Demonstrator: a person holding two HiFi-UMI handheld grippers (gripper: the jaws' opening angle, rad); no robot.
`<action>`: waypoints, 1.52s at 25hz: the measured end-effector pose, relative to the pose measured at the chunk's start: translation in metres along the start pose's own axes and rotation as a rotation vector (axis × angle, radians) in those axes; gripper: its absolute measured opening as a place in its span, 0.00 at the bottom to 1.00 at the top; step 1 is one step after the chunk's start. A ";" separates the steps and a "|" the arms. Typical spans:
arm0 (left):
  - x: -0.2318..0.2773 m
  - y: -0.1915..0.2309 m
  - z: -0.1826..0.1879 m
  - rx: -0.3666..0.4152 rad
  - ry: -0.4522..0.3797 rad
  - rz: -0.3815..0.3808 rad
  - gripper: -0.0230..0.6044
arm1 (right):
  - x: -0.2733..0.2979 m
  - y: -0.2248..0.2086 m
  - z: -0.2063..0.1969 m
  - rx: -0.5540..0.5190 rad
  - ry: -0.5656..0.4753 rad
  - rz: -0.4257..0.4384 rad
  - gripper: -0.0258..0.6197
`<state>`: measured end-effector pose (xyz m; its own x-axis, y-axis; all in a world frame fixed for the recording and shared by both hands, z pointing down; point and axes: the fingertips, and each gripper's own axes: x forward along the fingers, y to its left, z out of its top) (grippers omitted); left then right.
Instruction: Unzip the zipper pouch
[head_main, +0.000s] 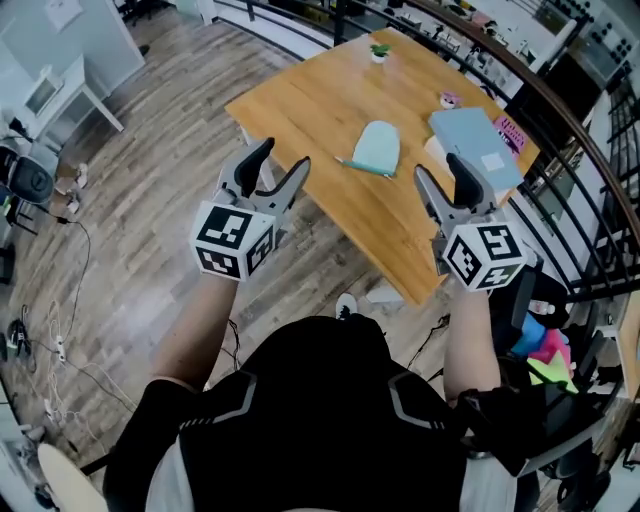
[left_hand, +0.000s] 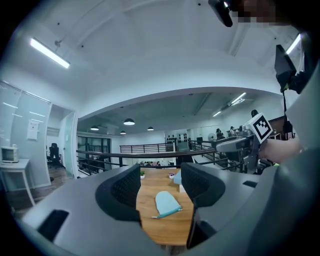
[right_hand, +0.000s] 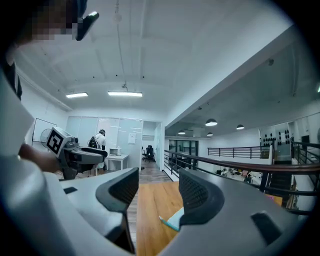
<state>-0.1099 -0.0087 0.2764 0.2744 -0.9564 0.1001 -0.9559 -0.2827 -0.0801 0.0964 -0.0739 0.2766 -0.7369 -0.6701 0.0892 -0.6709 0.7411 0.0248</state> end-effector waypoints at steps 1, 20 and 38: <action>0.011 0.000 0.000 0.002 0.007 -0.011 0.44 | 0.007 -0.006 -0.003 0.009 0.008 0.012 0.44; 0.144 0.026 -0.026 -0.026 0.051 -0.145 0.45 | 0.080 -0.084 -0.039 0.086 0.086 -0.031 0.41; 0.204 0.061 -0.106 -0.067 0.204 -0.343 0.47 | 0.117 -0.118 -0.121 0.171 0.214 -0.155 0.38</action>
<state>-0.1238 -0.2138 0.3973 0.5585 -0.7712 0.3055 -0.8191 -0.5709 0.0562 0.0992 -0.2346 0.4049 -0.6031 -0.7367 0.3058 -0.7912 0.6013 -0.1119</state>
